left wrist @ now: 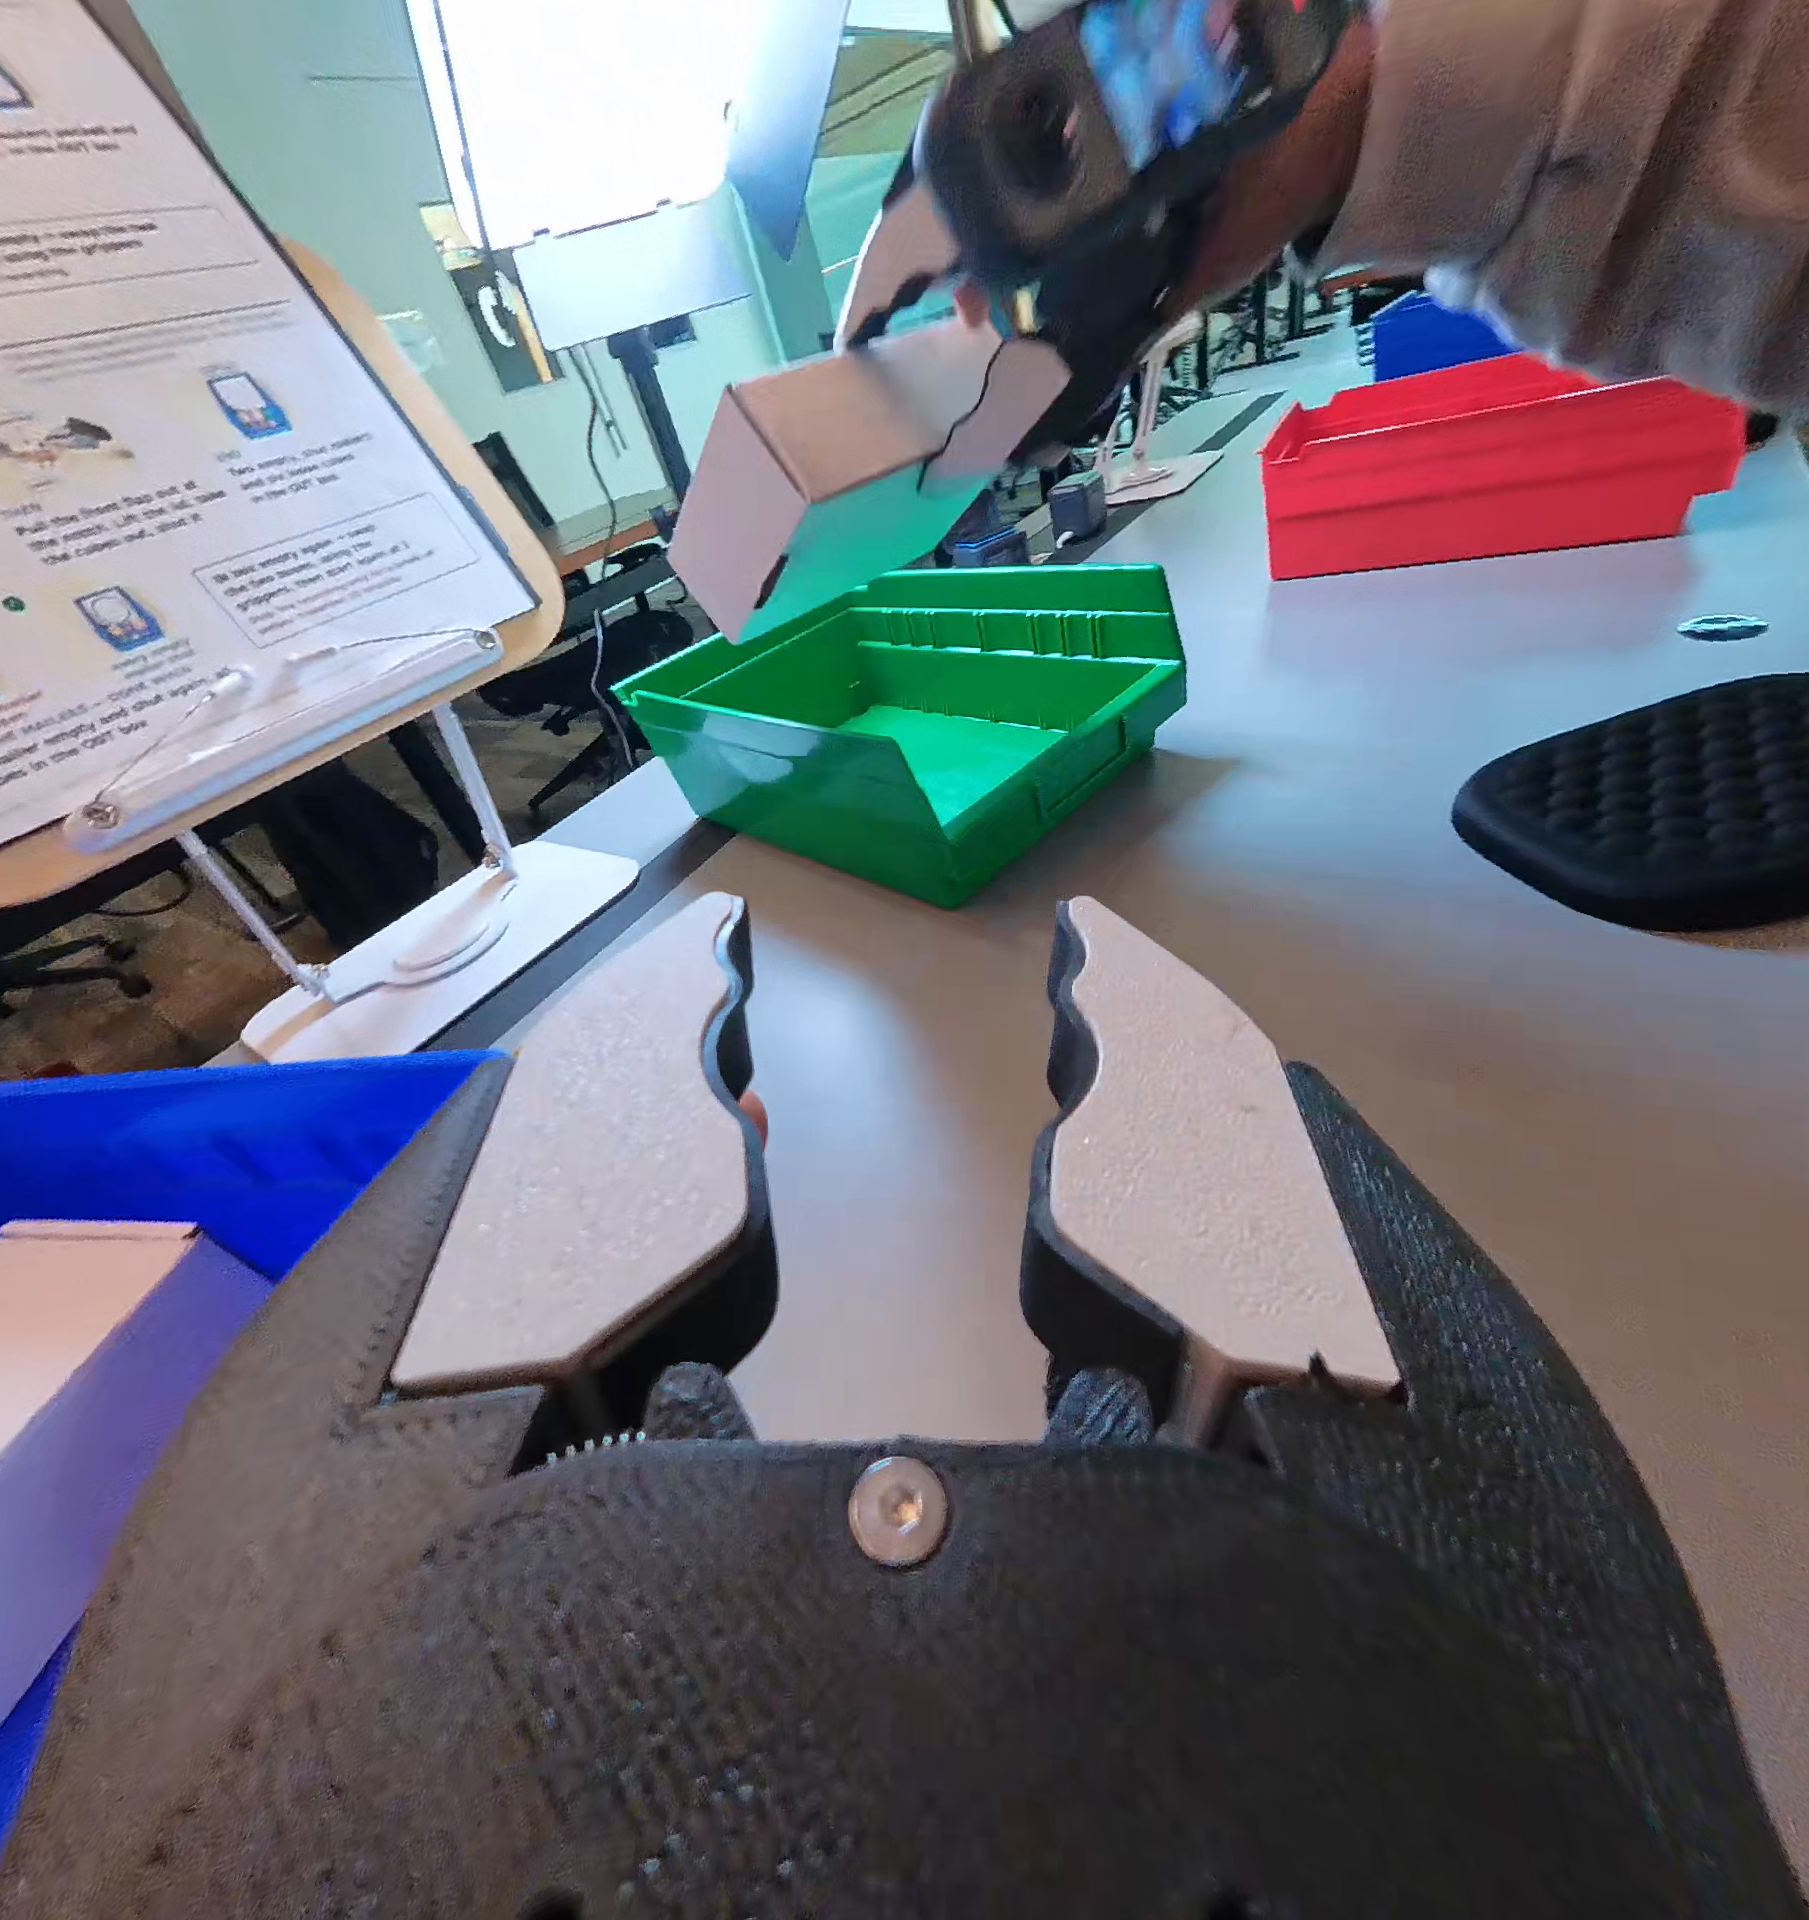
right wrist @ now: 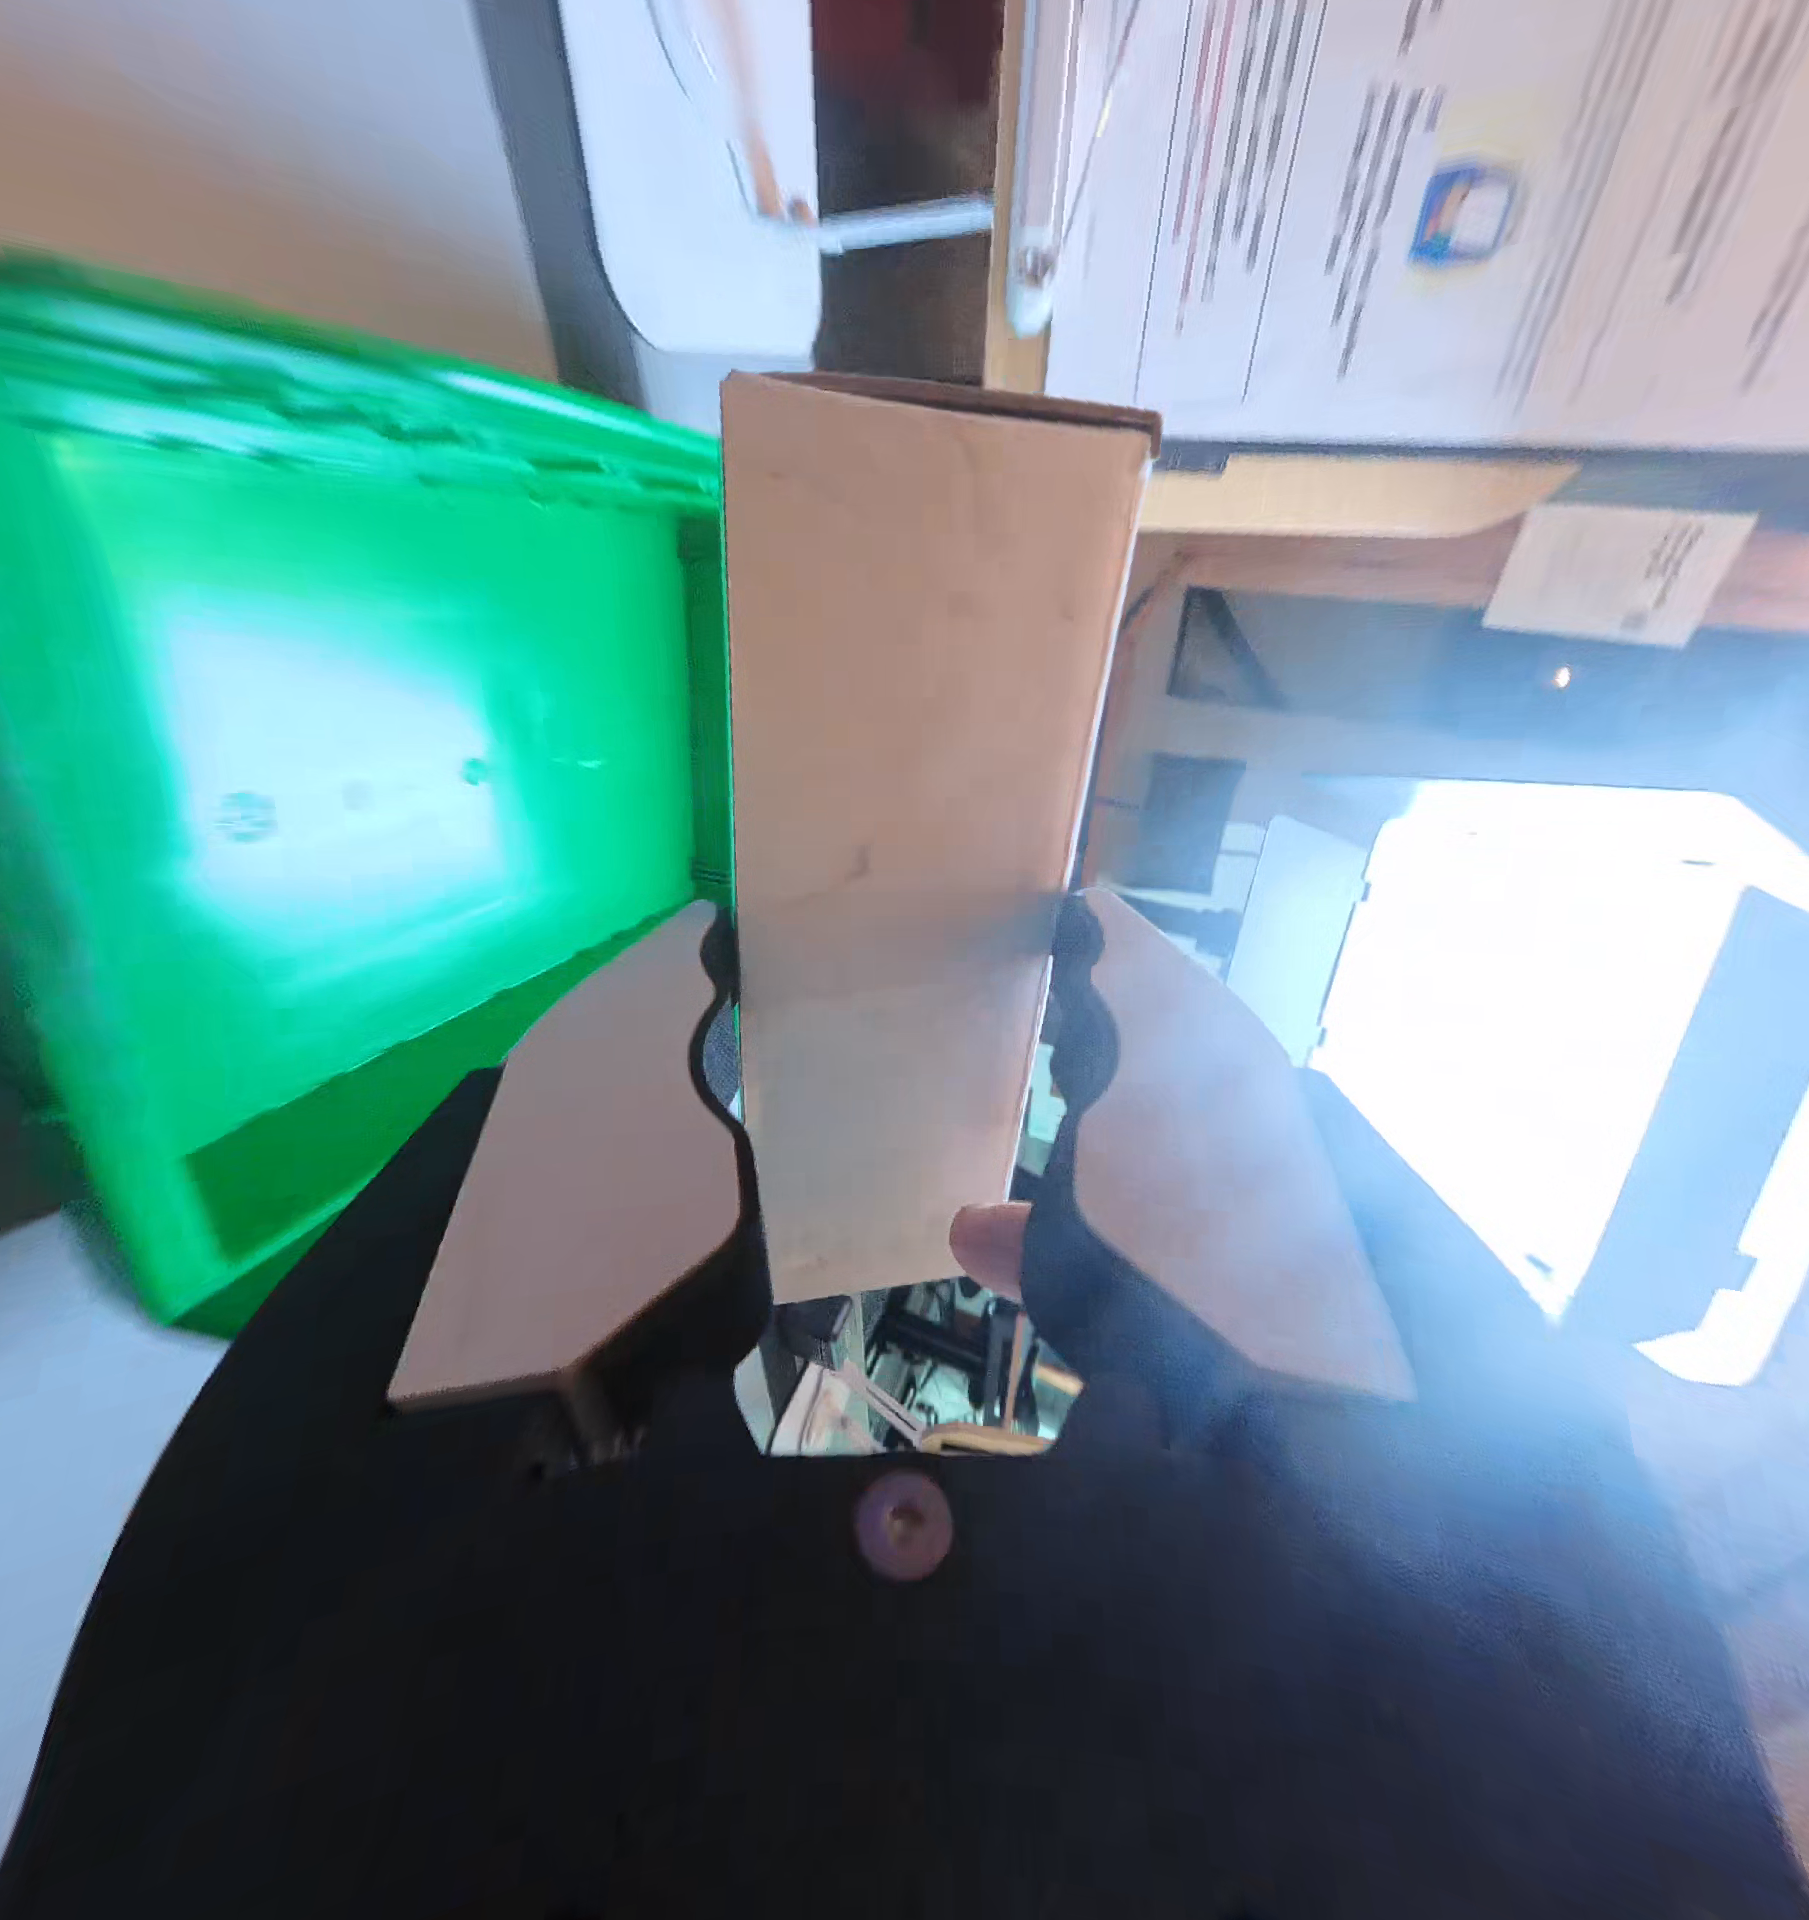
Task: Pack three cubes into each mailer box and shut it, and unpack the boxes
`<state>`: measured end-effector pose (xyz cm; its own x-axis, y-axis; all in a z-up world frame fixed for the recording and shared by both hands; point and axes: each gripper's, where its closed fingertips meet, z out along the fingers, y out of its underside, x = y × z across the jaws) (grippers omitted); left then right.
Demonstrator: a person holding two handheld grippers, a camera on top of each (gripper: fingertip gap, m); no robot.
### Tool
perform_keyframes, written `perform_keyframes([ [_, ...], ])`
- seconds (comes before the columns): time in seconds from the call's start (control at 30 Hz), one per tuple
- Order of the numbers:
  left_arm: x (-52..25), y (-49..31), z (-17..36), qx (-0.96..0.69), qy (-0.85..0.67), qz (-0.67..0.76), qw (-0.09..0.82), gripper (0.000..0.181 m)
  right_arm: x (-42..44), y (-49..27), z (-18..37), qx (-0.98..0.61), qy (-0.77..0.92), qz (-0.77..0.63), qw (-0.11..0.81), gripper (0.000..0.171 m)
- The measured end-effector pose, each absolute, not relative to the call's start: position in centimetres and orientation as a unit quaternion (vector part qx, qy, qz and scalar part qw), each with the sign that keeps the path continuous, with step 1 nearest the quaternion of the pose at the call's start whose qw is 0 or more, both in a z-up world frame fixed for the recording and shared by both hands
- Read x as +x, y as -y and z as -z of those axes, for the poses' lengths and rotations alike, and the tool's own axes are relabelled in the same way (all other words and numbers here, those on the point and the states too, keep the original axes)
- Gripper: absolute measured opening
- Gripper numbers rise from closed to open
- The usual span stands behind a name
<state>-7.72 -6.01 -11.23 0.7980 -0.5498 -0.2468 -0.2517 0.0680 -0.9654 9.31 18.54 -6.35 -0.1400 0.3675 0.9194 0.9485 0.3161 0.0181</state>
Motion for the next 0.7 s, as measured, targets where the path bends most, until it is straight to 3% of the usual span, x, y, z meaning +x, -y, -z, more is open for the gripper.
perform_keyframes([
  [0.3, -9.8, 4.7, 13.6, -0.713, -0.262, 0.084, 0.645, 0.050, 9.7, -30.0, 19.5, -0.490, 0.672, 0.390, 0.395, 0.058],
  [0.47, -10.2, 4.2, 14.6, -0.724, -0.254, 0.084, 0.635, 0.047, 9.3, -31.7, 20.1, -0.494, 0.656, 0.390, 0.416, 0.059],
  [0.7, -10.0, 4.0, 15.3, -0.731, -0.262, 0.071, 0.626, 0.045, 8.9, -30.8, 21.7, -0.479, 0.684, 0.405, 0.372, 0.059],
])
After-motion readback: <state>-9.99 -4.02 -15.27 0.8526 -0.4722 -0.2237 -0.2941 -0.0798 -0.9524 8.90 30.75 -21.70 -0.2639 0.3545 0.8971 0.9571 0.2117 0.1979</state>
